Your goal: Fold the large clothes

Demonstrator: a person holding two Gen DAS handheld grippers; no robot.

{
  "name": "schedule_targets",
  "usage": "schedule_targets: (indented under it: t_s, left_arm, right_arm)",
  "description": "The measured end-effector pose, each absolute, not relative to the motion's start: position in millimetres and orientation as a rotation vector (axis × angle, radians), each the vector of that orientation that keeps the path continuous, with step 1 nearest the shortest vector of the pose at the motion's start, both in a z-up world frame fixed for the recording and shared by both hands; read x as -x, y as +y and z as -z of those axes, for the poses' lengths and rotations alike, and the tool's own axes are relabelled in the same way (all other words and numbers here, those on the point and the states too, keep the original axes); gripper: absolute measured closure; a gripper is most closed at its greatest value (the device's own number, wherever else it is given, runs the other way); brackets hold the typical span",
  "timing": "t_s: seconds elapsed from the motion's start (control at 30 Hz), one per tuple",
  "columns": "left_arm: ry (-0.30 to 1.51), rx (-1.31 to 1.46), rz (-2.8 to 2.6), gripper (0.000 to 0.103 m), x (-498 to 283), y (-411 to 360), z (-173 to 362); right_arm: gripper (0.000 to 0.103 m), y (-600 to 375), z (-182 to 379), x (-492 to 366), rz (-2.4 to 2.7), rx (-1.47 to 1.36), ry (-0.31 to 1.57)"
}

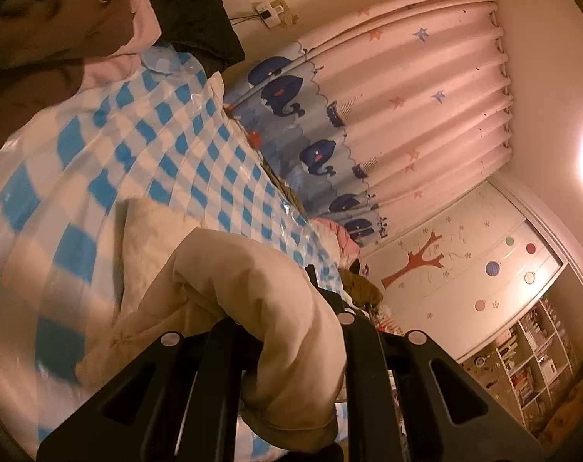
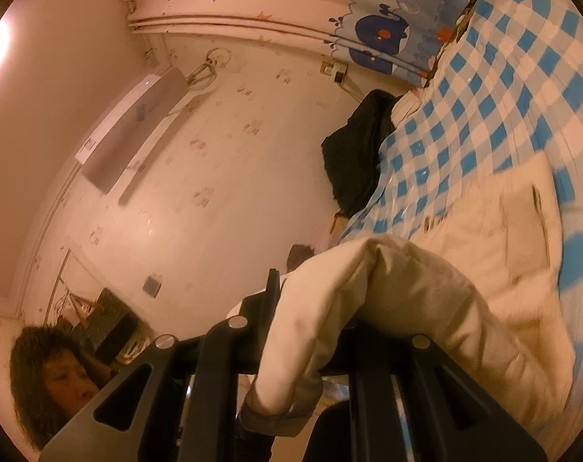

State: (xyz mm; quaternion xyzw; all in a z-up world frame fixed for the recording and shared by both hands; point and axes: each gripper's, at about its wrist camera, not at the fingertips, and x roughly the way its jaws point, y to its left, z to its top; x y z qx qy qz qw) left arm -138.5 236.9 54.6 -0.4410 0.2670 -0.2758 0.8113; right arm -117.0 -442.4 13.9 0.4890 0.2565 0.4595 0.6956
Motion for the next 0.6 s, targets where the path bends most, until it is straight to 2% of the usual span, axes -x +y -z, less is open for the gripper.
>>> schedule_targets:
  t_s: [0.4, 0.6]
  left_arm:
    - [0.59, 1.007, 0.535, 0.094, 32, 233, -32]
    - [0.624, 1.011, 0.501, 0.094, -16, 223, -14]
  right_arm:
    - [0.088, -440, 6, 16, -0.911, -1.136, 0.639]
    - [0.088, -444, 36, -23, -0.821, -1.179, 0.693]
